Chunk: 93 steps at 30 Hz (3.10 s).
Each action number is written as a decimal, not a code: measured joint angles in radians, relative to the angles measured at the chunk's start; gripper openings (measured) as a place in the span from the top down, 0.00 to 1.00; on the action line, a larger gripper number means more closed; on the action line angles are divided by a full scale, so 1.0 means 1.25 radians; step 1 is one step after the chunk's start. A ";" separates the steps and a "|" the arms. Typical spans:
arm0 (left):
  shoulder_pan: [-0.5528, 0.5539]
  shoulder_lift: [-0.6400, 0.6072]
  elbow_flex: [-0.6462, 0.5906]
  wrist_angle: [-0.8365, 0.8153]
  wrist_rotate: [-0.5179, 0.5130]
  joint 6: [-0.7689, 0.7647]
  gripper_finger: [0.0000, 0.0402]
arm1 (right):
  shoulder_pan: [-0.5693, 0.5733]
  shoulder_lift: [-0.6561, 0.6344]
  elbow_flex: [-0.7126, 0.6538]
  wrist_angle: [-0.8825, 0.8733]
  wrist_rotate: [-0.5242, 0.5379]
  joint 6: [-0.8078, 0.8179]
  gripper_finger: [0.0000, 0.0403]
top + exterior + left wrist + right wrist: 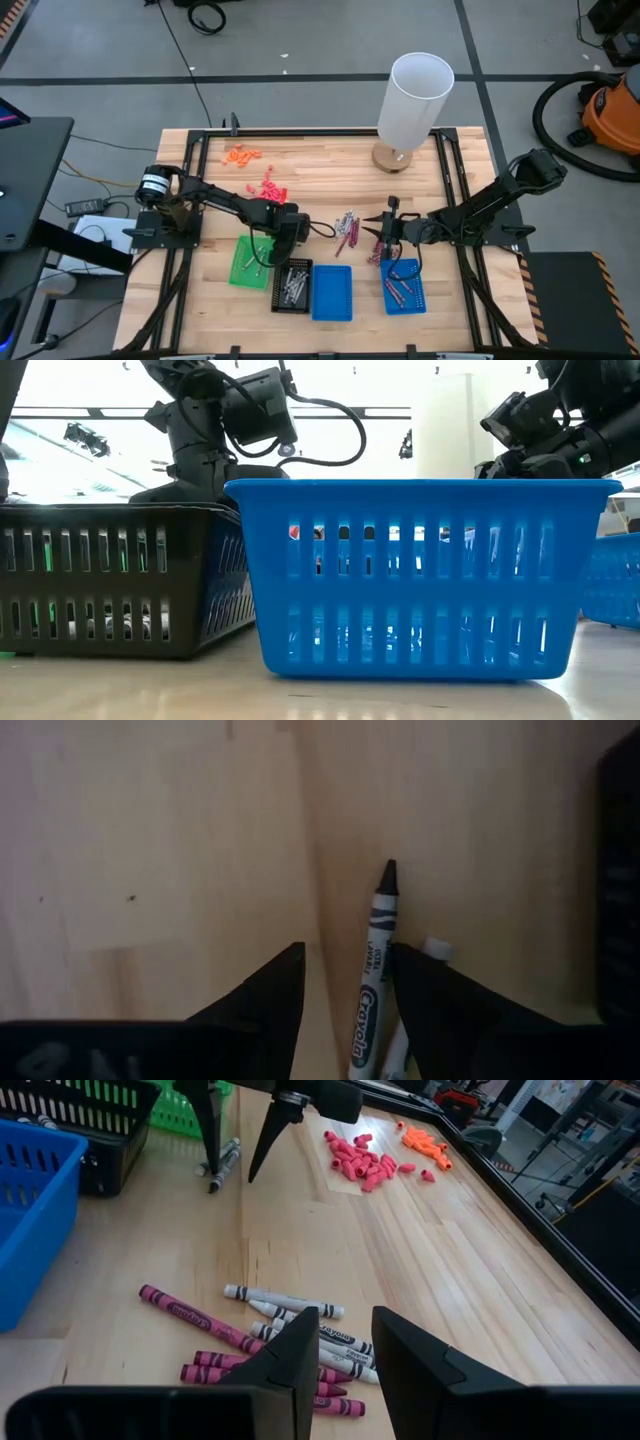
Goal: Sort crayons
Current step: Put the black crayon into the black bin
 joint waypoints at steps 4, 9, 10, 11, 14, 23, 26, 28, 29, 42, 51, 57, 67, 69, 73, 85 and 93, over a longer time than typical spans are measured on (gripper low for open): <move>0.016 0.000 0.000 -0.008 0.000 0.015 0.67 | 0.000 0.000 0.000 0.000 0.000 0.000 0.74; 0.032 0.000 0.000 -0.008 -0.001 0.046 0.75 | 0.000 0.000 0.000 -0.001 -0.001 0.000 0.74; 0.034 0.001 0.000 -0.008 -0.001 0.054 0.77 | 0.000 0.000 0.000 -0.001 -0.001 0.000 0.74; 0.035 0.007 0.000 -0.006 -0.002 0.061 0.78 | 0.000 0.000 0.000 -0.001 -0.001 0.000 0.74; 0.035 0.025 0.005 -0.006 0.000 0.074 0.84 | 0.000 0.000 0.000 -0.001 -0.002 0.000 0.74; 0.033 0.048 0.006 -0.008 -0.017 0.062 0.96 | 0.000 0.000 0.000 -0.002 -0.002 0.000 0.74; 0.026 0.045 0.009 -0.010 -0.035 0.056 0.96 | 0.000 0.000 0.000 -0.002 -0.003 0.000 0.74; 0.020 0.044 0.014 -0.011 -0.048 0.057 0.96 | 0.000 0.000 0.000 -0.003 -0.003 0.000 0.74; 0.016 0.043 0.018 -0.016 -0.060 0.057 0.96 | 0.000 0.000 0.000 -0.004 -0.002 0.000 0.74; -0.006 -0.058 0.027 -0.022 -0.145 0.052 0.97 | 0.000 0.000 0.000 -0.003 -0.001 0.000 0.74; -0.036 -0.149 0.029 0.010 -0.195 -0.005 0.97 | 0.000 0.000 0.000 -0.007 -0.001 0.002 0.74; -0.063 -0.195 0.029 0.038 -0.200 -0.101 0.97 | 0.000 0.000 0.000 -0.001 0.000 -0.001 0.74; -0.119 -0.204 0.030 0.052 -0.164 -0.439 0.96 | 0.000 0.000 0.000 0.042 0.015 -0.030 0.74; -0.137 -0.199 0.030 0.052 -0.163 -0.488 0.96 | 0.000 -0.001 0.000 0.072 0.022 -0.036 0.74; -0.171 -0.195 0.030 0.058 -0.162 -0.573 0.96 | 0.000 -0.001 0.000 0.101 0.025 -0.046 0.74; -0.227 -0.145 0.030 0.108 -0.164 -0.775 0.96 | -0.031 -0.001 0.000 0.157 0.106 -0.151 0.74; -0.240 -0.103 0.030 0.119 -0.089 -0.845 0.96 | -0.070 -0.001 0.000 0.174 0.096 -0.200 0.74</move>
